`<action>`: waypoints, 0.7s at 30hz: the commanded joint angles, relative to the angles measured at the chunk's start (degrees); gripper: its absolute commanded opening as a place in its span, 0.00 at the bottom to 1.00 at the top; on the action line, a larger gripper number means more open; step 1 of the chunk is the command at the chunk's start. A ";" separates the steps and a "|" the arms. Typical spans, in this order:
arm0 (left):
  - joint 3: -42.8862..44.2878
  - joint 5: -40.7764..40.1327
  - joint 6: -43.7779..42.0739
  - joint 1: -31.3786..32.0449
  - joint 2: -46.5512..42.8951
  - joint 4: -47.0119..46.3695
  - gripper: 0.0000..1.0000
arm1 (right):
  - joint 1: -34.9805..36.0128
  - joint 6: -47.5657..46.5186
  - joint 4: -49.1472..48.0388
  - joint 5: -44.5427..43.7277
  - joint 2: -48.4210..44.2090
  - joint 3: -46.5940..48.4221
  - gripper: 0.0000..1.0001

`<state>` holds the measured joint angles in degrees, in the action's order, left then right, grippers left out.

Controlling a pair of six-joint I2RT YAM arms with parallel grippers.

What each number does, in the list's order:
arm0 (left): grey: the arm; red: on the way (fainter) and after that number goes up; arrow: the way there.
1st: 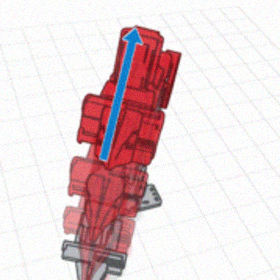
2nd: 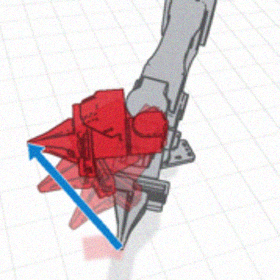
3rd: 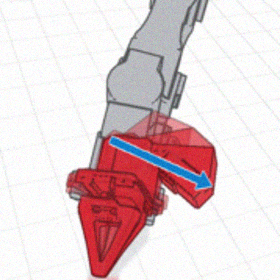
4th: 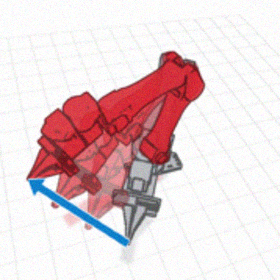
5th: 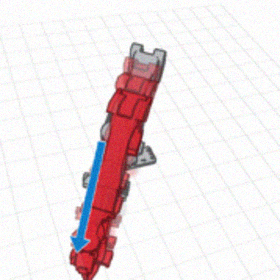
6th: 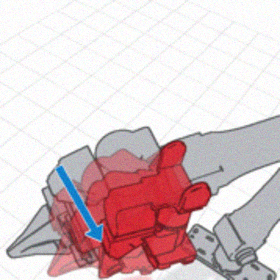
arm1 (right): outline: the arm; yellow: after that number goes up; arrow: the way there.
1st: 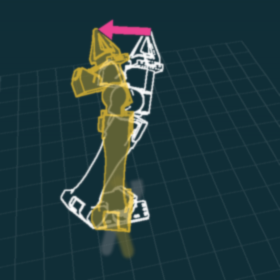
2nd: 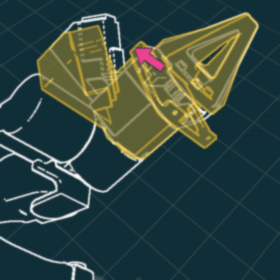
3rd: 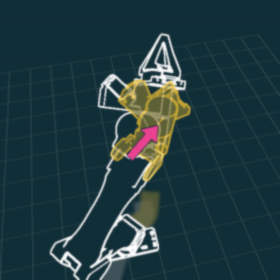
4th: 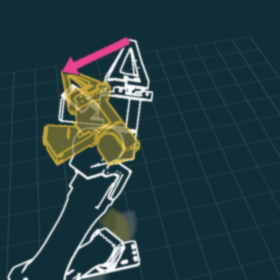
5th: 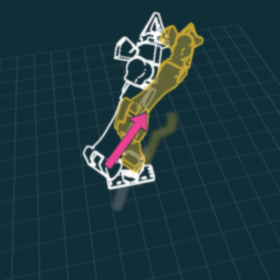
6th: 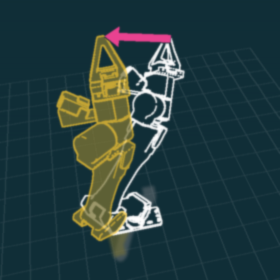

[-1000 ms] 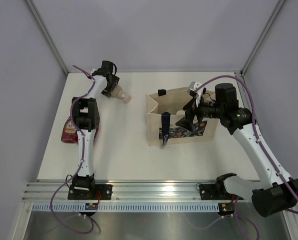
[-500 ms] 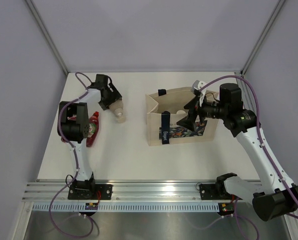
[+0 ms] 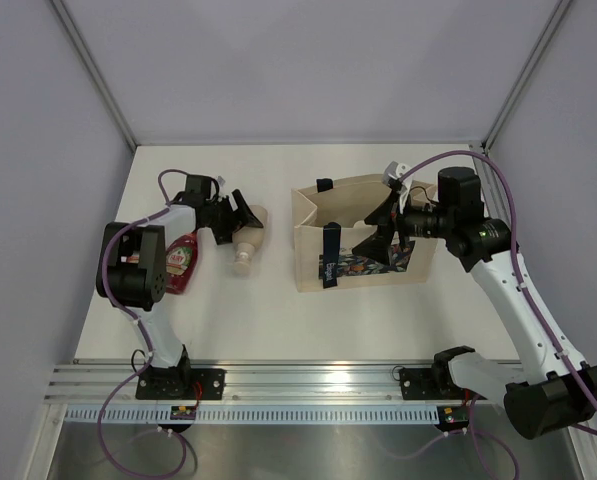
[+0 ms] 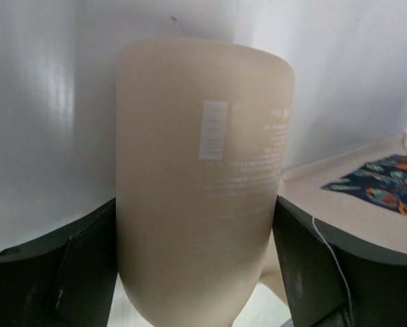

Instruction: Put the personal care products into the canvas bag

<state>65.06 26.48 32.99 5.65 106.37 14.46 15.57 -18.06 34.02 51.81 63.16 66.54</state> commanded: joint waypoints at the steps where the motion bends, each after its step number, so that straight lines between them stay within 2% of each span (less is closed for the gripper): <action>1: -0.37 11.21 1.10 -0.38 -5.64 -8.65 0.00 | -0.37 1.28 -1.41 3.12 0.21 -0.36 1.00; 3: -2.12 15.25 3.12 -0.64 -5.73 -12.16 0.00 | -0.37 1.37 -1.33 2.94 0.30 -0.10 0.99; 8: -5.73 25.17 14.63 -1.87 -4.33 -25.23 0.00 | -0.37 1.54 -0.97 3.12 0.92 0.25 1.00; 14: -9.42 29.76 27.81 -3.01 -3.89 -40.98 0.00 | -0.37 2.33 -1.24 3.47 1.71 0.34 1.00; 21: -12.85 31.52 43.28 -3.54 -3.01 -59.88 0.00 | 0.50 3.56 -2.64 5.58 3.81 1.39 0.99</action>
<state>52.01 50.74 65.21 2.46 105.12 -25.96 15.59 -16.25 33.93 54.94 66.00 66.26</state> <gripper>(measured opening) 0.816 0.990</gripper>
